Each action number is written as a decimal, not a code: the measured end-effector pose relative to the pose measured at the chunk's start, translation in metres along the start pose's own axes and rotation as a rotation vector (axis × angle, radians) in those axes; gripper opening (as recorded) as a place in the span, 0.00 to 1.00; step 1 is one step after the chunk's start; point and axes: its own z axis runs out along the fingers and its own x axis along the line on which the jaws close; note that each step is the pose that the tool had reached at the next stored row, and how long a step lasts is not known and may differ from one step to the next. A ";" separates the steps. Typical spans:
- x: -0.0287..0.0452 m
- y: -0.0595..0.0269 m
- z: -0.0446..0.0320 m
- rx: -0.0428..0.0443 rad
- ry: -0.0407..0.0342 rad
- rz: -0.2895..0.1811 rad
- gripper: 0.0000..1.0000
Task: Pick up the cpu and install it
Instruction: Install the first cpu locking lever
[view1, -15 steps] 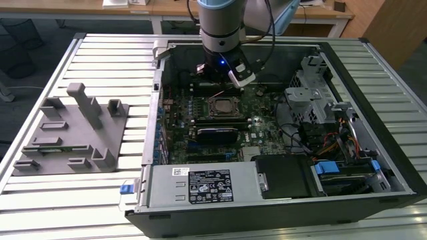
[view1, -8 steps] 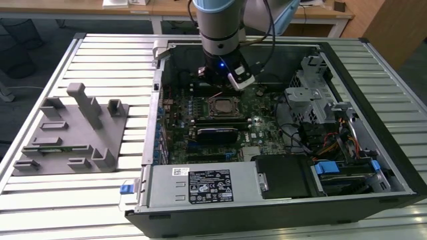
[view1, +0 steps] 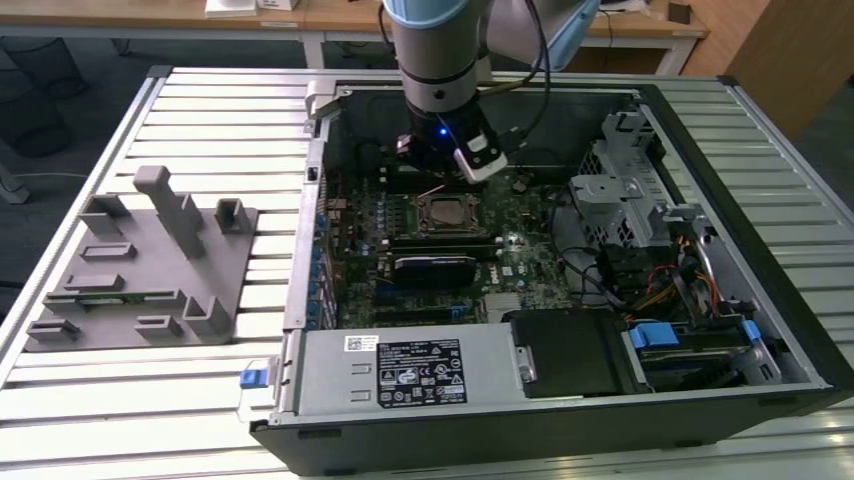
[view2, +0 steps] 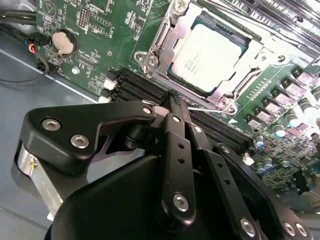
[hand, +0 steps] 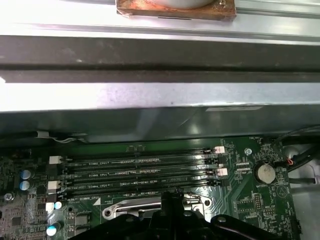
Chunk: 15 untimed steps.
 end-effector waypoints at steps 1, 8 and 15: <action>0.0000 0.0003 0.0001 0.0005 -0.0006 0.003 0.11; 0.0006 0.0039 0.0018 0.0064 -0.0066 0.027 0.11; 0.0012 0.0060 0.0050 0.0260 -0.0143 0.053 0.11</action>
